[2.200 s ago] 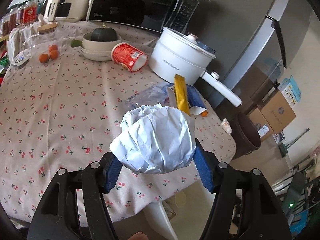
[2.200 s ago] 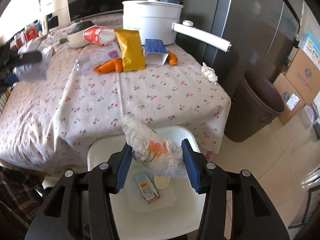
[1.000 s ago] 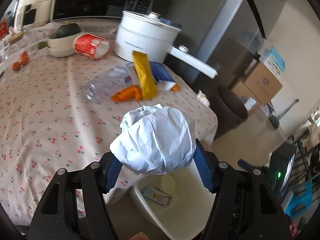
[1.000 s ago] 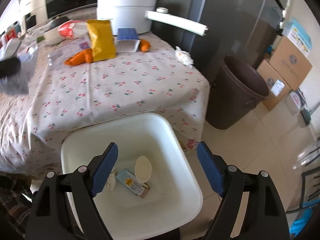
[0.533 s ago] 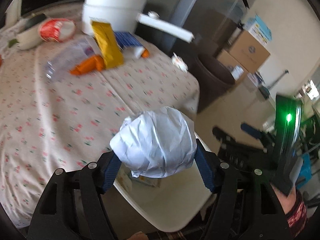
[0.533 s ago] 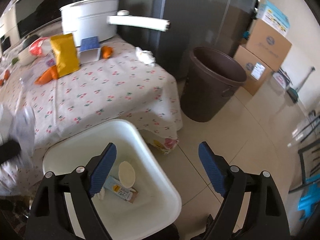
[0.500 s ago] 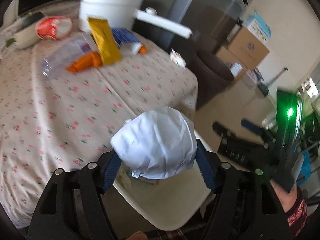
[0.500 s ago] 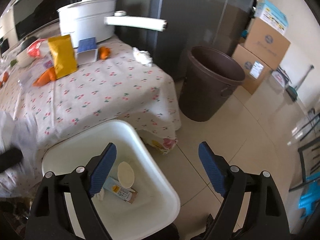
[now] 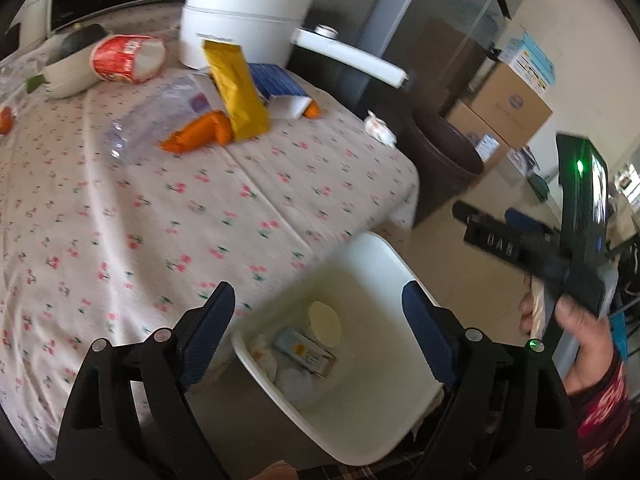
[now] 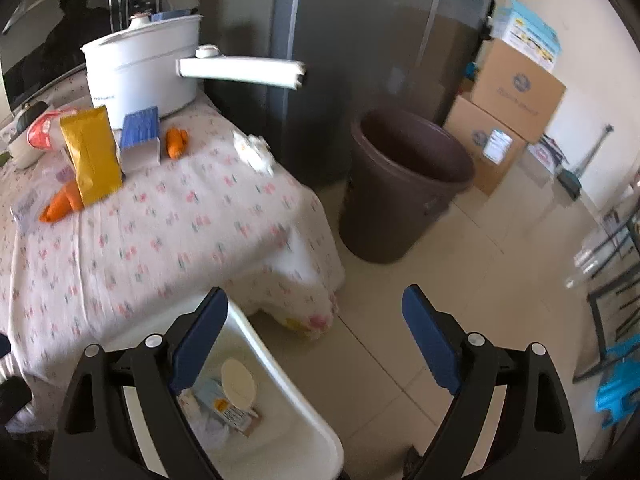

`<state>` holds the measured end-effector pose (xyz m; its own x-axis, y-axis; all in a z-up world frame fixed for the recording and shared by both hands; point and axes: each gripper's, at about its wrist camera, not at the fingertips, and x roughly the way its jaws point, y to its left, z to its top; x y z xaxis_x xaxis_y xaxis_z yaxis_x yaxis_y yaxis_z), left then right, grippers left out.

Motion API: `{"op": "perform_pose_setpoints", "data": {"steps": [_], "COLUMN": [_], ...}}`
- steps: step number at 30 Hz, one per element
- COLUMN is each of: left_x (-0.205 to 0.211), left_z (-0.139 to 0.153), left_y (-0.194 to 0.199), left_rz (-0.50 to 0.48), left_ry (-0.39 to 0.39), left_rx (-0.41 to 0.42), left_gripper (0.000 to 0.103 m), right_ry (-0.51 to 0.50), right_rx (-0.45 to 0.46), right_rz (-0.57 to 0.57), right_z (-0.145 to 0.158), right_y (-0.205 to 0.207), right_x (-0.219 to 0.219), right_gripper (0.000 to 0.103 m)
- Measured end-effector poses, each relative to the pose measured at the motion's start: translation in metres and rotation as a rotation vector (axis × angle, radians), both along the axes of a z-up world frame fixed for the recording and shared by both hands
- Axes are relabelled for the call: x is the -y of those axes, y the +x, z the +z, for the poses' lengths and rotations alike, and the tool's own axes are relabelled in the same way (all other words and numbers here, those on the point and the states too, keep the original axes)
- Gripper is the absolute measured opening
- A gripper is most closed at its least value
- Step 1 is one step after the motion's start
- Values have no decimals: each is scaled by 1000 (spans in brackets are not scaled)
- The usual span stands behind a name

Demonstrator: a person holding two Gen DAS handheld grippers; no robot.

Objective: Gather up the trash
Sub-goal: 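Carry the paper bag over the basin and open the left tool, then grasp the small white tissue near the brown bin with the right tool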

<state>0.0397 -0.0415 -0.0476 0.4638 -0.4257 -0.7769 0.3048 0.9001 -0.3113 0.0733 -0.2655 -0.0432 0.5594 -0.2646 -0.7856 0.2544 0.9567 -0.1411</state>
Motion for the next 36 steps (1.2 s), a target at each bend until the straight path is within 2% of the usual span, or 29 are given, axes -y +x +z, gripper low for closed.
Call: {"op": "perform_pose_setpoints", "data": {"steps": [5,10,14,20,22,23,24,25,26,27,32,36], "left_x": [-16,-34,-47,-56,-59,-60,-62,-63,-66,-69,-81,-85], "left_z": [-4,-8,-11,-13,-13,-12,-11,-10,-8,-7,3,10], "left_y": [13,26,35,45,48,50,53,55,59,63,86,108], "left_rz": [44,89,119,135,140,145,150,155,164,175,226,256], "left_ry": [-6,-5,-12,4,15,21,26,28,30,30,25,39], "left_rx": [-18,-30,-43,-42,-37,-32,-26,-22,-16,-10,16,34], "left_gripper": [83,83,83,84,84,84,84,84,84,84,84,84], "right_ry": [-40,43,101,110,116,122,126,141,152,150,138,168], "right_rx": [-7,-33,-19,-37,-45,-55,-70,-68,-58,-61,-46,-19], "right_rz": [60,82,119,149,144,147,151,163,176,181,197,211], "right_z": [-2,-19,-31,-52,-58,-62,-65,-68,-67,-66,-58,-41], "right_y": [58,111,137,164,168,171,174,176,176,177,172,162], "right_x": [-6,7,15,15,17,17,17,17,16,14,0,-12], "right_gripper": [89,89,89,89,84,75,60,55,38,34,33,33]}}
